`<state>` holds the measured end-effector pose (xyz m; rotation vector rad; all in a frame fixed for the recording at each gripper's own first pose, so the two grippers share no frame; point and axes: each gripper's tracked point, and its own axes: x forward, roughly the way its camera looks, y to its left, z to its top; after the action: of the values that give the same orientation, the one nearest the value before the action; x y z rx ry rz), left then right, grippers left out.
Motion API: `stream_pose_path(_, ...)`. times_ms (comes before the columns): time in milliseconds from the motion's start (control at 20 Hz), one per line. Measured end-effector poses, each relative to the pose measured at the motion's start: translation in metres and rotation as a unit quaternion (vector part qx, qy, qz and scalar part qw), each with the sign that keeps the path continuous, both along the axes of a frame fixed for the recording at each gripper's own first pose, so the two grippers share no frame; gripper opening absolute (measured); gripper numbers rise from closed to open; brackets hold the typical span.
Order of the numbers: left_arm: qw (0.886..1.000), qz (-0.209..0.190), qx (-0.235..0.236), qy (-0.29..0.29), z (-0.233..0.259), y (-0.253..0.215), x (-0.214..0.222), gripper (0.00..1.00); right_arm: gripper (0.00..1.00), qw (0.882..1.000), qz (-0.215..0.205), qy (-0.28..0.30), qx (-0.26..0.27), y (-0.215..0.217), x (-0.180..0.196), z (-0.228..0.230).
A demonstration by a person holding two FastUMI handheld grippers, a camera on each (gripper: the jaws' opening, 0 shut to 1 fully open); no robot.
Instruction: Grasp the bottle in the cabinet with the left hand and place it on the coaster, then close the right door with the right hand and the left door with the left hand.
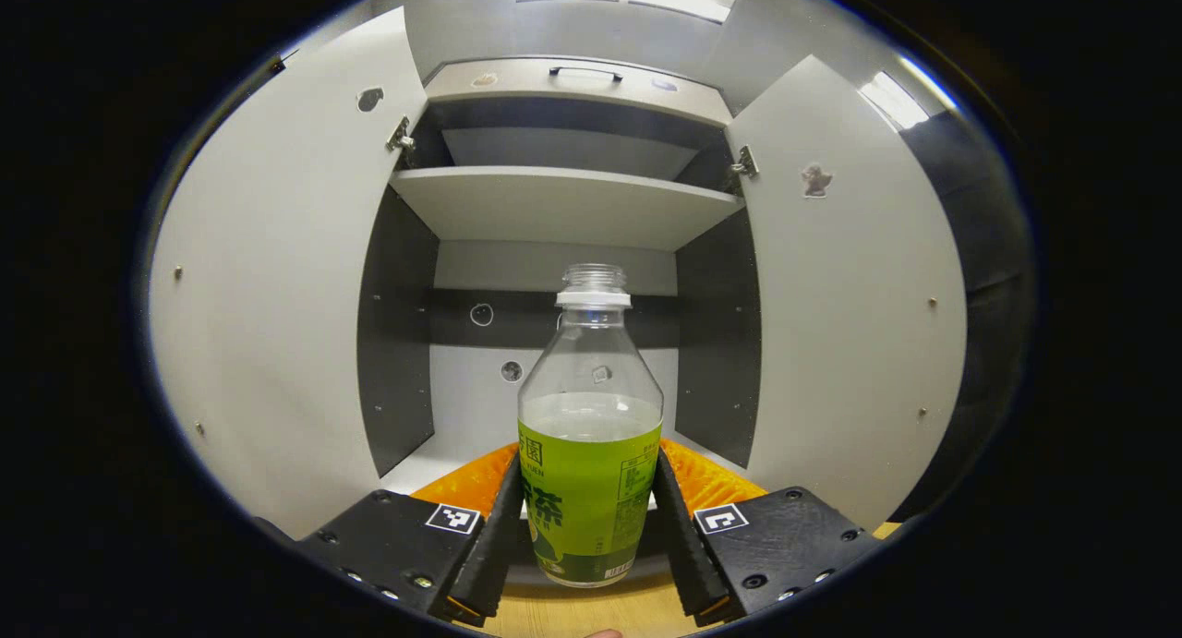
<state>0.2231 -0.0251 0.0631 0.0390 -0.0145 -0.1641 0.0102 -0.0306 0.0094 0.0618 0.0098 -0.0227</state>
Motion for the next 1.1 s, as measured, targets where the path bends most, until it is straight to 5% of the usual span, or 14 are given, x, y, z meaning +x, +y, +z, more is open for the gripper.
stream_pose_path(550, 1.0, 0.023, 0.014, -0.01, -0.073, -0.005, -0.12, 0.69, 1.0, 1.0, 0.02, -0.011, 0.008, 0.012, -0.022, 0.02)
stream_pose_path(1100, 0.994, 0.1, 0.033, -0.008, -0.198, 0.003, -0.162, 0.69, 0.98, 1.0, 0.008, -0.023, 0.016, 0.018, -0.047, 0.053)
